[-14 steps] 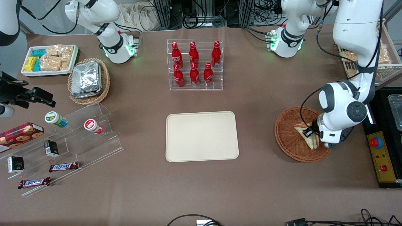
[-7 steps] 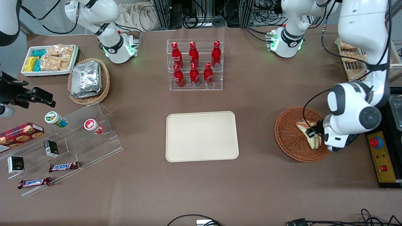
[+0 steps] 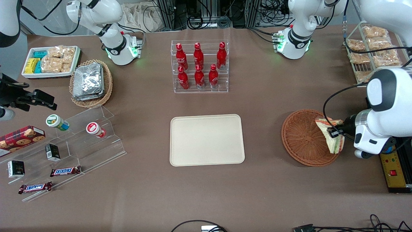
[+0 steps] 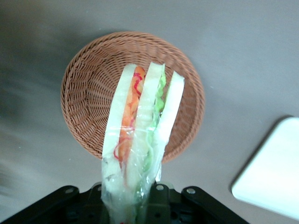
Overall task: Place sandwich from basket to tray
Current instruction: 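Lift the sandwich up out of the basket with the left gripper, then carry the sandwich over to the cream tray and lower it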
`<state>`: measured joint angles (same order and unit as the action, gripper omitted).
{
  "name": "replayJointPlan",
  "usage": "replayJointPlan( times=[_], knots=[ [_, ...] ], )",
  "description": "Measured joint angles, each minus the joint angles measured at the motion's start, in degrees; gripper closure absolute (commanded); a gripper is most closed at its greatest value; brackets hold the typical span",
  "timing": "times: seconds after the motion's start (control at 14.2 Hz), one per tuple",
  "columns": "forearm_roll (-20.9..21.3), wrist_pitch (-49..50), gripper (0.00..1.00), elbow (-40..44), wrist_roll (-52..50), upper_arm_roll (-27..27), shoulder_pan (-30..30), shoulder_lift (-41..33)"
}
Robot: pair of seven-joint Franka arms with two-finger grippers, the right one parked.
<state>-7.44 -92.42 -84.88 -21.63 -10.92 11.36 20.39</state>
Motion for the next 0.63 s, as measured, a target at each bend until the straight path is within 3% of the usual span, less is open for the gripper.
replayJointPlan(
  times=[0.14, 0.35, 0.63],
  knots=[
    [0.0, 1.7, 0.91, 3.6, 0.4, 2.5, 0.3, 0.0],
    [0.0, 1.6, 0.91, 5.9, 0.4, 8.7, 0.7, 1.1],
    [0.0, -4.3, 0.93, 7.7, -4.3, 16.9, 1.1, 8.0]
  ],
)
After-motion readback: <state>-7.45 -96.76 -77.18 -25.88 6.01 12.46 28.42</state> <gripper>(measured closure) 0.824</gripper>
